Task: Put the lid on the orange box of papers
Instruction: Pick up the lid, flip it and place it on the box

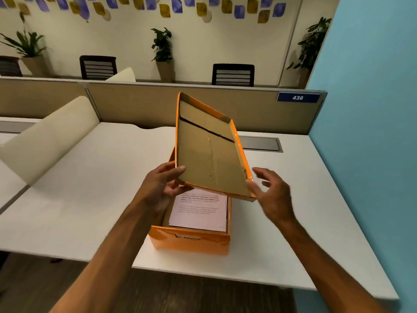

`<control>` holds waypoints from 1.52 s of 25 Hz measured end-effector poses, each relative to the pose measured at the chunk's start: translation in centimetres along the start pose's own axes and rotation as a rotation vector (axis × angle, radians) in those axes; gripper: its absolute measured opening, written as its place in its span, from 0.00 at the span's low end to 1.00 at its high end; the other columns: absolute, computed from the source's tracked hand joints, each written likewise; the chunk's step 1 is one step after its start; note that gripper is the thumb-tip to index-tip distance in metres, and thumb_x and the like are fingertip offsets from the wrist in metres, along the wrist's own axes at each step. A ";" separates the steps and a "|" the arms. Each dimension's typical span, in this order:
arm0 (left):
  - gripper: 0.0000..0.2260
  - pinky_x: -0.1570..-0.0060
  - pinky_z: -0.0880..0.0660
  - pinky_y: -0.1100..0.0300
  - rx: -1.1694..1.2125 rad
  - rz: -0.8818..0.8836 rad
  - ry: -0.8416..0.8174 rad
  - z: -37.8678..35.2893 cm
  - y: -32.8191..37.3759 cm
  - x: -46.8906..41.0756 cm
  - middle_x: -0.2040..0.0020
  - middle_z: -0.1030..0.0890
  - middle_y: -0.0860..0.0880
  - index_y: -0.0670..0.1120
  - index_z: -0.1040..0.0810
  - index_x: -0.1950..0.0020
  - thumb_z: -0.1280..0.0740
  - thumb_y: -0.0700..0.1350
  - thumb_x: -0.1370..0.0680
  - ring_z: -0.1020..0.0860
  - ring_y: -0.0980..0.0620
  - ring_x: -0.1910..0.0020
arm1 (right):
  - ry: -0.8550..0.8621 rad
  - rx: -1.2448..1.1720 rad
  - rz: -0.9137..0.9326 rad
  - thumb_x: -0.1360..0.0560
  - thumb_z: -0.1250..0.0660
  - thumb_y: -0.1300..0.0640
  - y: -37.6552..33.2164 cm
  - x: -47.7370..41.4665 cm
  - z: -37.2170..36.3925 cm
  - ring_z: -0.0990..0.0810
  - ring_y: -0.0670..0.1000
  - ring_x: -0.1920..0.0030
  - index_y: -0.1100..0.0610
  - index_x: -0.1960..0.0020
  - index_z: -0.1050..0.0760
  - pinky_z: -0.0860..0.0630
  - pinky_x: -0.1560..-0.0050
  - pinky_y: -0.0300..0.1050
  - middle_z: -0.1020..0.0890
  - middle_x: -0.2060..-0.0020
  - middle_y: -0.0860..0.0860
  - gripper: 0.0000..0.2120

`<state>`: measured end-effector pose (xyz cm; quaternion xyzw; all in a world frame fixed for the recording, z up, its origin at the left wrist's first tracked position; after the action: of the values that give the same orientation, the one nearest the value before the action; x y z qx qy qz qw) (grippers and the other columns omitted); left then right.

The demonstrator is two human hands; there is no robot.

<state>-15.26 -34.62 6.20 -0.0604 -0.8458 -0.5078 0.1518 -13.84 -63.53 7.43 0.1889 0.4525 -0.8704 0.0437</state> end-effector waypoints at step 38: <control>0.25 0.55 0.18 0.47 -0.072 0.166 -0.136 1.1 -4.0 -2.7 0.31 0.26 0.41 0.44 0.35 0.26 0.32 0.41 0.22 0.21 0.40 0.39 | 0.224 -1.378 -0.564 0.33 0.27 0.66 -3.7 2.2 -5.3 0.24 0.63 0.36 0.48 0.27 0.34 0.26 0.41 0.69 0.22 0.35 0.56 0.38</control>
<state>-13.92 -35.40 1.52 -0.1699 -0.8274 -0.5185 0.1331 -15.22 -56.85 6.76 0.0830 0.9277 -0.3440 -0.1190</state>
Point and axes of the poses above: each hand's wrist, its own x-axis away from the middle knuckle, its own z-axis out of the back of the hand, y = z × x, the point moved 10 cm from there along -x, towards the middle knuckle
